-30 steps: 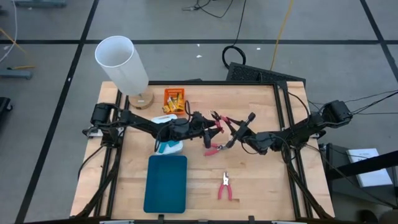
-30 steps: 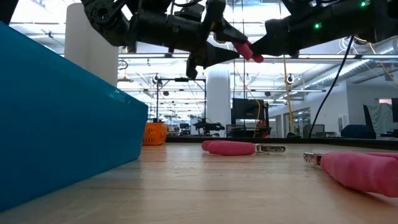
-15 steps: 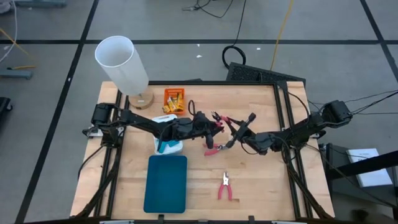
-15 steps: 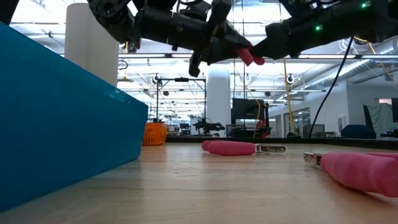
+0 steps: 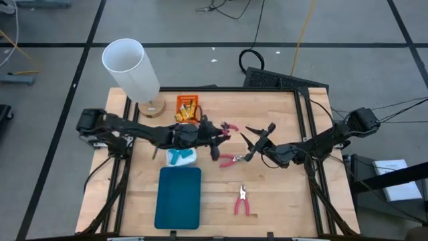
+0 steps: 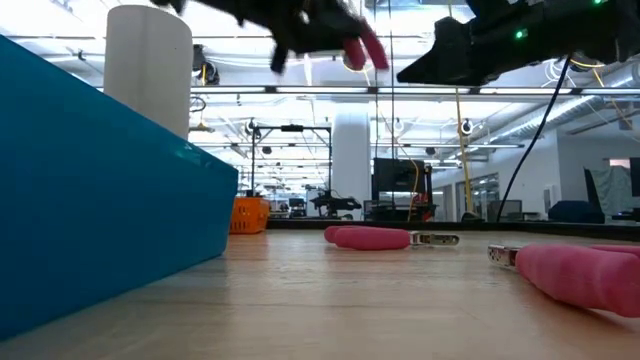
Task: Pick & Place School Supplies
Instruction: Put the pink hole puncher into the blue bin
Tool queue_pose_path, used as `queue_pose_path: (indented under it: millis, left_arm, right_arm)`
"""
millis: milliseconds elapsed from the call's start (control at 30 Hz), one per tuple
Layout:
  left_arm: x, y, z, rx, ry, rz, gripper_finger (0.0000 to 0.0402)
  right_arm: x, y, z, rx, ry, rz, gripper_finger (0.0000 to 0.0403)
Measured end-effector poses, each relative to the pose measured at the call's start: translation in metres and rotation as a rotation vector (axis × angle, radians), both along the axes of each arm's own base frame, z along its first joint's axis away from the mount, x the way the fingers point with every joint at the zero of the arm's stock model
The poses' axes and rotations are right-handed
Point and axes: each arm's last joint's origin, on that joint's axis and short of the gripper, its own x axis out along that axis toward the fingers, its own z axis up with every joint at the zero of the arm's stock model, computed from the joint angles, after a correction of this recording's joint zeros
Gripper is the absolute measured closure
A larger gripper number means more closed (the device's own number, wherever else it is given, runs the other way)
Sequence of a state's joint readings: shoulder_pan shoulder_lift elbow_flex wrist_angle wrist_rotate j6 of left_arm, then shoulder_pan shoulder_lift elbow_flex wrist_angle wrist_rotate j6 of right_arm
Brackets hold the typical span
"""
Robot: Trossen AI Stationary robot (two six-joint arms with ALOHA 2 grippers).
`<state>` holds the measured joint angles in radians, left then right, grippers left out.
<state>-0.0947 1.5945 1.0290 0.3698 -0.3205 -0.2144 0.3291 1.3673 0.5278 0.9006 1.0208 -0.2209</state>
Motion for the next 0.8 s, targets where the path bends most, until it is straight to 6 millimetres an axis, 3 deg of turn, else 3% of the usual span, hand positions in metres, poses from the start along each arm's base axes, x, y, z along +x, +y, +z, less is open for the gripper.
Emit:
queue_pose_path:
  millis: [133, 500, 633, 800]
  left_arm:
    - [-0.027, -0.030, 0.013, -0.045, 0.111, -0.089, 0.0322]
    - [-0.102, -0.147, -0.012, -0.256, 0.429, -0.439, 0.0322]
    - [-0.131, -0.170, -0.024, -0.363, 0.594, -0.423, 0.0322]
    - [-0.151, -0.183, -0.038, -0.477, 0.685, -0.252, 0.0322]
  right_arm:
    - [-0.005, 0.003, 0.007, 0.007, -0.019, 0.016, 0.0247]
    - [-0.011, 0.008, 0.016, 0.018, -0.053, 0.047, 0.0252]
    - [-0.011, 0.008, 0.017, 0.023, -0.067, 0.049, 0.0254]
    - [-0.011, 0.008, 0.018, 0.027, -0.075, 0.050, 0.0253]
